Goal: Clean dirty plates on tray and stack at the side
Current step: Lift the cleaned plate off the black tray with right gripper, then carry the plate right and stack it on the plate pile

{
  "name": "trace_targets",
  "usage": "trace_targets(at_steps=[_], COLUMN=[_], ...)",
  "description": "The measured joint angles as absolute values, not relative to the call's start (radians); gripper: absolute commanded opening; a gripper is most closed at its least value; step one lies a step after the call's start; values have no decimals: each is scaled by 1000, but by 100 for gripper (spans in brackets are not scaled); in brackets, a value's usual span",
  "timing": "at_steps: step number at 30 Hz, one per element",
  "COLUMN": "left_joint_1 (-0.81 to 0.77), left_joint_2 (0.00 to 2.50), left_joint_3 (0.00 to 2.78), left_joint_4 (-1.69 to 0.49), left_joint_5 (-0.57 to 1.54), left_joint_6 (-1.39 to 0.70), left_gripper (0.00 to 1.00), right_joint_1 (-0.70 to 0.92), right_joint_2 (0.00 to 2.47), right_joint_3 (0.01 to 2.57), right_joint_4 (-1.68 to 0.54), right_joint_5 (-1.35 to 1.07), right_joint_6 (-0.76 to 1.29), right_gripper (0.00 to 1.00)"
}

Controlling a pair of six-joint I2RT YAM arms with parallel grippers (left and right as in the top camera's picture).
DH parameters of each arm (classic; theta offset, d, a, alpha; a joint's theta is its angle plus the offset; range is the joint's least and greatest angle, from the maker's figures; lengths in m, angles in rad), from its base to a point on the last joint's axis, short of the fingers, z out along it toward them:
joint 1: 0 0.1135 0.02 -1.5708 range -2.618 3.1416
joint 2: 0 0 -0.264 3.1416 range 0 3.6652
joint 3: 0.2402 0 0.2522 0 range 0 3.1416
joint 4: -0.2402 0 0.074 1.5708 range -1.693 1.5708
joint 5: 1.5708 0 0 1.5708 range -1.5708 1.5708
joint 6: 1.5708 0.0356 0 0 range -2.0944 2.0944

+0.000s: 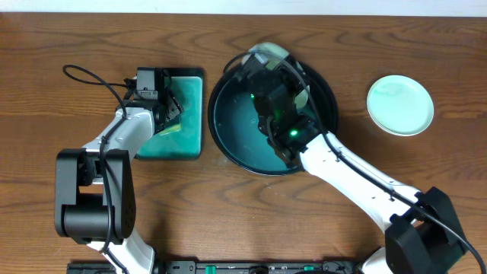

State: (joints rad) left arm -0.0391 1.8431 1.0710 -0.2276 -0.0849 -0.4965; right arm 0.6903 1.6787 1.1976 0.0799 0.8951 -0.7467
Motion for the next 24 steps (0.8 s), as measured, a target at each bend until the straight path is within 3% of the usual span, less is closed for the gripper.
trace_targets(at_steps=[8, 12, 18, 24], left_joint_1=[-39, -39, -39, -39], left_joint_2=[1843, 1843, 1843, 1843], left_joint_3=[1071, 1071, 1071, 1071], left_joint_4=[-228, -227, -228, -227], left_joint_5=[-85, -85, -85, -85], left_joint_6=[-496, -496, -496, -496], left_gripper=[79, 79, 79, 79], right_joint_1=[546, 360, 67, -210], right_joint_2=[1674, 1674, 1674, 1676], right_joint_3=[1201, 1201, 1201, 1201], right_joint_4=[-180, -273, -236, -334], right_joint_5=[669, 333, -105, -232], right_joint_6=[-338, -40, 286, 419], right_gripper=[1, 1, 1, 1])
